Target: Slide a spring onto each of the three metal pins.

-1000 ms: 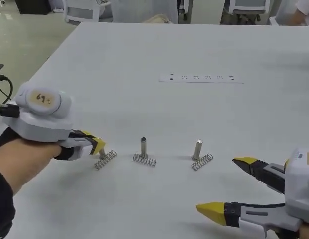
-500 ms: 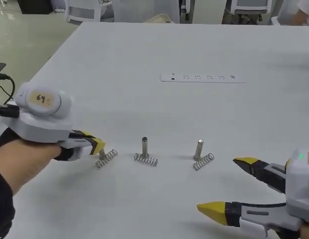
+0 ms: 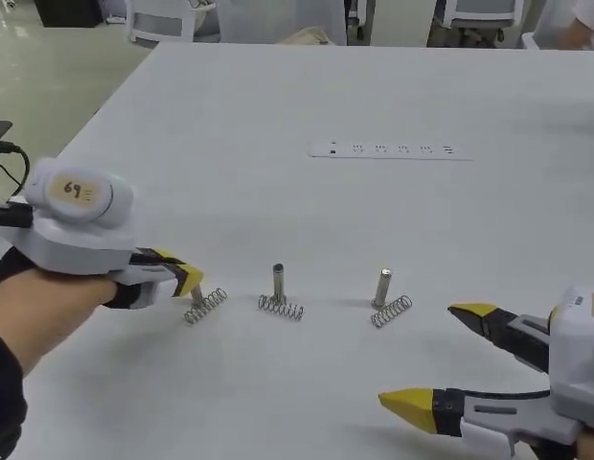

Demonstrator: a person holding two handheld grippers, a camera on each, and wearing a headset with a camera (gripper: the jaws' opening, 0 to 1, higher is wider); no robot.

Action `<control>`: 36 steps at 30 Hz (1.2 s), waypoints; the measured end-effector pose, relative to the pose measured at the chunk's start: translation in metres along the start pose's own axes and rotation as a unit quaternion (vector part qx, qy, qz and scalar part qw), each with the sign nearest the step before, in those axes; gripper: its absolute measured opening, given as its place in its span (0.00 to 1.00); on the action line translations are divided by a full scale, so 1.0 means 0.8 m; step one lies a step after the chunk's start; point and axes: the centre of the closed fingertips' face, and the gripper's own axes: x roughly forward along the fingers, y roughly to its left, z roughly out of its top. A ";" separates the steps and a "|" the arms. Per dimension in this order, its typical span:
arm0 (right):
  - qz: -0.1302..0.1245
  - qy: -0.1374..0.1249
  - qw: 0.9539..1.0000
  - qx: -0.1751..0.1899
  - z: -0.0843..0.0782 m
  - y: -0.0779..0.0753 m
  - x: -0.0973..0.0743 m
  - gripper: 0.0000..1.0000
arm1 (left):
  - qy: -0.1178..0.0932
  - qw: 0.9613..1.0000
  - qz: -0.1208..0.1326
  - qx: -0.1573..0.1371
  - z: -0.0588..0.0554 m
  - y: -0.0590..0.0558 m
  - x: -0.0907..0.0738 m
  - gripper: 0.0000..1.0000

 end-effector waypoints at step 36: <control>-0.007 0.002 1.000 0.001 0.000 -0.004 -0.001 0.82 | 0.040 0.999 -0.023 0.024 -0.057 -0.016 0.014 0.12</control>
